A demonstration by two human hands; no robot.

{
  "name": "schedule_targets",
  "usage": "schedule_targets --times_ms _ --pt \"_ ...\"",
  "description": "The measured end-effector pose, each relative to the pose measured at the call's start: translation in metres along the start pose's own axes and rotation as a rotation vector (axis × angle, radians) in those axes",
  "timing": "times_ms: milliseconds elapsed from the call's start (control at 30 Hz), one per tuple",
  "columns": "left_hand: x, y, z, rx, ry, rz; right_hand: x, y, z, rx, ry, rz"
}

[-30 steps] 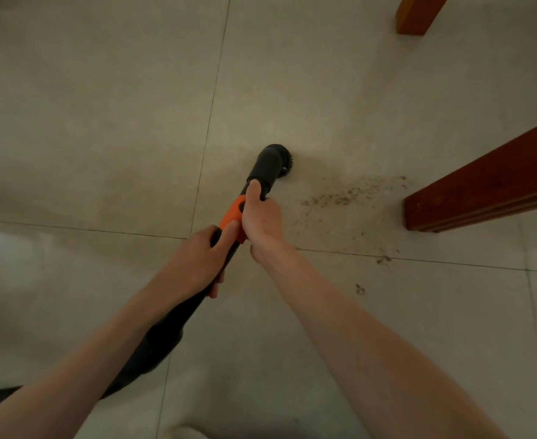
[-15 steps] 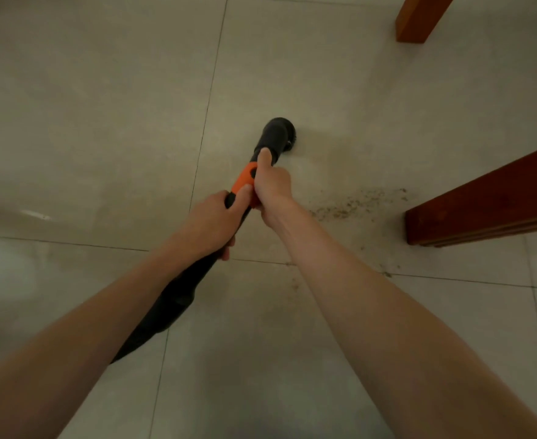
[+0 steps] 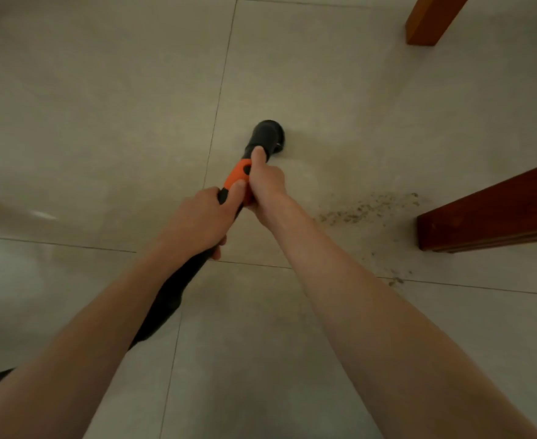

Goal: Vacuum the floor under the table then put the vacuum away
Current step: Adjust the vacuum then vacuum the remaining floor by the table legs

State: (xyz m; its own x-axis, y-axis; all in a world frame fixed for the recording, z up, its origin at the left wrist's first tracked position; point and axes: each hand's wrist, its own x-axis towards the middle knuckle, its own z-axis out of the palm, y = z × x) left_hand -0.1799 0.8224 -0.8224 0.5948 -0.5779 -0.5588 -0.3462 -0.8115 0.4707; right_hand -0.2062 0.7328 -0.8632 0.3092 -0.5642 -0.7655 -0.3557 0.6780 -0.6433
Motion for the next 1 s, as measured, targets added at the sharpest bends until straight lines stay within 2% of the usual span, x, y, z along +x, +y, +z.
schedule_targets --times_ms 200,467,600,733,800,867,1000 --pt "-0.019 -0.042 -0.015 -0.095 0.021 -0.1 -0.012 0.018 0.038 -0.069 -0.188 0.076" --pt "-0.045 -0.051 -0.003 -0.108 -0.072 -0.037 -0.033 0.043 0.017 -0.04 -0.103 0.098" --pt "-0.067 -0.055 0.005 -0.121 -0.184 -0.034 -0.048 0.066 -0.005 0.064 -0.091 0.158" --pt "-0.077 -0.069 0.009 -0.241 -0.326 -0.148 -0.069 0.09 -0.018 0.093 -0.144 0.22" --pt "-0.052 -0.122 0.024 -0.223 -0.398 -0.15 -0.077 0.098 -0.021 0.094 -0.154 0.238" --pt "-0.044 -0.14 0.033 -0.29 -0.473 -0.163 -0.085 0.102 -0.025 0.125 -0.169 0.257" --pt "-0.112 -0.083 0.015 -0.126 -0.4 -0.1 -0.094 0.108 -0.04 0.141 -0.164 0.233"
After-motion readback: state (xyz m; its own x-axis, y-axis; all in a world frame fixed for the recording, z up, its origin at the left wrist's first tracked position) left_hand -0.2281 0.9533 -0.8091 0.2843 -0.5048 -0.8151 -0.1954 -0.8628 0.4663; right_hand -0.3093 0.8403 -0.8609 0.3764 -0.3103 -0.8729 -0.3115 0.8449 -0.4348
